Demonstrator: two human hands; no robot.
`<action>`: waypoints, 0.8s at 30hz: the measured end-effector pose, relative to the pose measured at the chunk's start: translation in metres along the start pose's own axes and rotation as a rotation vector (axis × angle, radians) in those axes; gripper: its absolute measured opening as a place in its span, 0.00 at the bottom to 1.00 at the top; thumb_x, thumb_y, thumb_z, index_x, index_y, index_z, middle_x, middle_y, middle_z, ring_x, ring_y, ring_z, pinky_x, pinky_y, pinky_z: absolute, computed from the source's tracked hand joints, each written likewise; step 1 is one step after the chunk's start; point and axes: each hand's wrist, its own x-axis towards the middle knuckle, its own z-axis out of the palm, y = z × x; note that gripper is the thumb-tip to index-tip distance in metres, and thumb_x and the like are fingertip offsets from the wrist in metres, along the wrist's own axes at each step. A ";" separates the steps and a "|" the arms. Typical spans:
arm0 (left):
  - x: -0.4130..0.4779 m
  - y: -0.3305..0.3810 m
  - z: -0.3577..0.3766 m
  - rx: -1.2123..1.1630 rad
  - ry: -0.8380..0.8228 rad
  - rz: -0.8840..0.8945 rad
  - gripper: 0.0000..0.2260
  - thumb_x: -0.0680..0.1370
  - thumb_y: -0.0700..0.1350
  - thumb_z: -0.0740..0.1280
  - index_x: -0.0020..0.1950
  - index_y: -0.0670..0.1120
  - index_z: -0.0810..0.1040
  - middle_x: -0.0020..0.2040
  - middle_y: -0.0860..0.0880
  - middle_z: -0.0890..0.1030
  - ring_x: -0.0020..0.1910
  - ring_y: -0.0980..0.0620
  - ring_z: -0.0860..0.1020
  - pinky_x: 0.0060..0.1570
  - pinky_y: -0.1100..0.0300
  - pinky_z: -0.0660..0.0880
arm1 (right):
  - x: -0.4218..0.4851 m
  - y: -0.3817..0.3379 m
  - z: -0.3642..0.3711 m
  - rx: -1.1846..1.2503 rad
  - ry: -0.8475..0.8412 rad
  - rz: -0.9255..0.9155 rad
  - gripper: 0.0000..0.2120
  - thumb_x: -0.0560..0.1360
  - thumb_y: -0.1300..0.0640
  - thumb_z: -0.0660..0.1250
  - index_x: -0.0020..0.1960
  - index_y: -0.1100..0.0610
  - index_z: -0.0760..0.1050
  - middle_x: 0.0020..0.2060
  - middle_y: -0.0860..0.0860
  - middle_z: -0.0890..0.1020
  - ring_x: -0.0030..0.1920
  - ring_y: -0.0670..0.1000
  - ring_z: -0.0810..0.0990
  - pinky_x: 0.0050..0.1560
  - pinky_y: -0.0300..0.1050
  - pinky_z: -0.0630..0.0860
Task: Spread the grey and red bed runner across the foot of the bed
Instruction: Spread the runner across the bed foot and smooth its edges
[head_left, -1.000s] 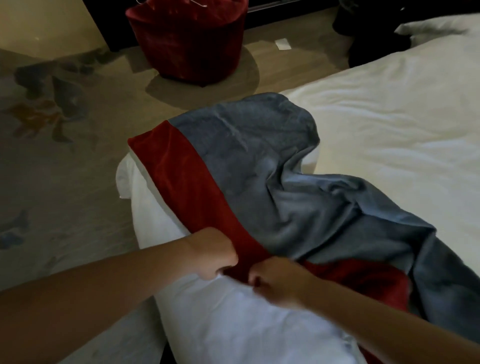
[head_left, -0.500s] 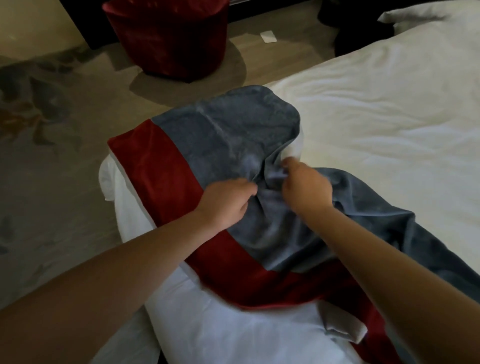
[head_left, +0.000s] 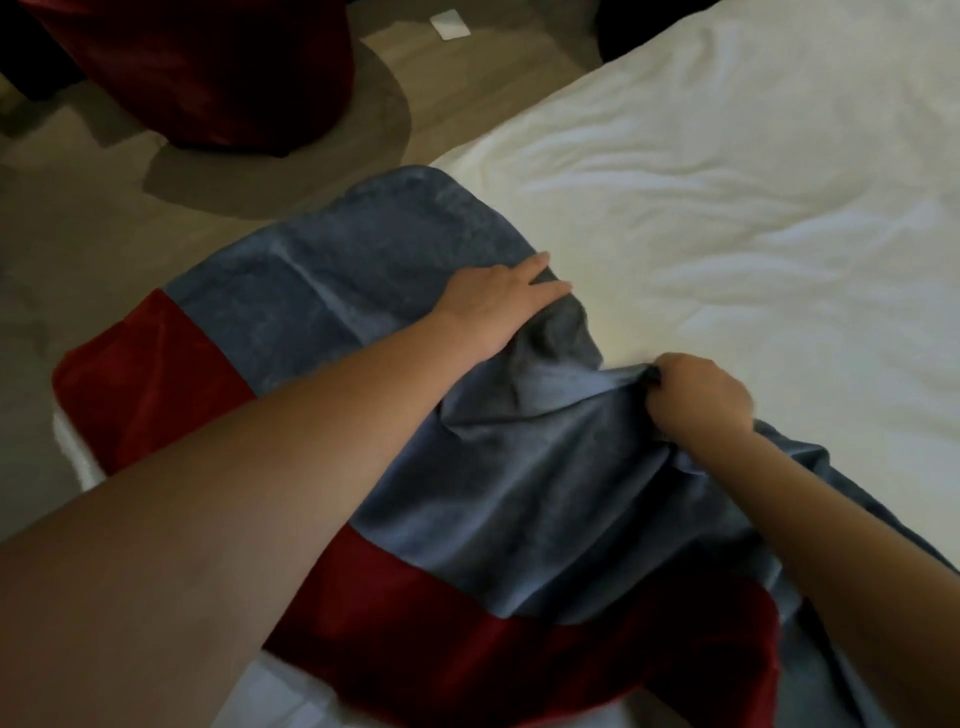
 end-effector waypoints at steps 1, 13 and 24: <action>0.008 0.000 0.001 0.028 -0.042 -0.019 0.26 0.80 0.41 0.57 0.75 0.59 0.57 0.78 0.48 0.52 0.65 0.41 0.71 0.47 0.50 0.73 | 0.006 0.013 -0.005 -0.026 -0.021 0.062 0.09 0.74 0.60 0.59 0.52 0.57 0.75 0.50 0.57 0.80 0.49 0.60 0.79 0.42 0.46 0.70; 0.048 0.041 -0.024 -0.112 -0.209 0.132 0.08 0.78 0.39 0.56 0.51 0.45 0.74 0.50 0.47 0.73 0.45 0.45 0.74 0.40 0.53 0.70 | 0.015 0.023 -0.017 0.192 0.043 -0.103 0.11 0.77 0.54 0.59 0.57 0.53 0.76 0.53 0.56 0.78 0.50 0.60 0.78 0.44 0.49 0.72; 0.031 0.099 -0.026 -0.175 0.226 -0.077 0.15 0.74 0.33 0.61 0.59 0.44 0.71 0.56 0.45 0.71 0.42 0.45 0.75 0.35 0.48 0.76 | 0.009 0.047 -0.019 0.437 0.239 -0.002 0.14 0.78 0.63 0.57 0.59 0.54 0.75 0.58 0.55 0.74 0.52 0.58 0.77 0.44 0.48 0.71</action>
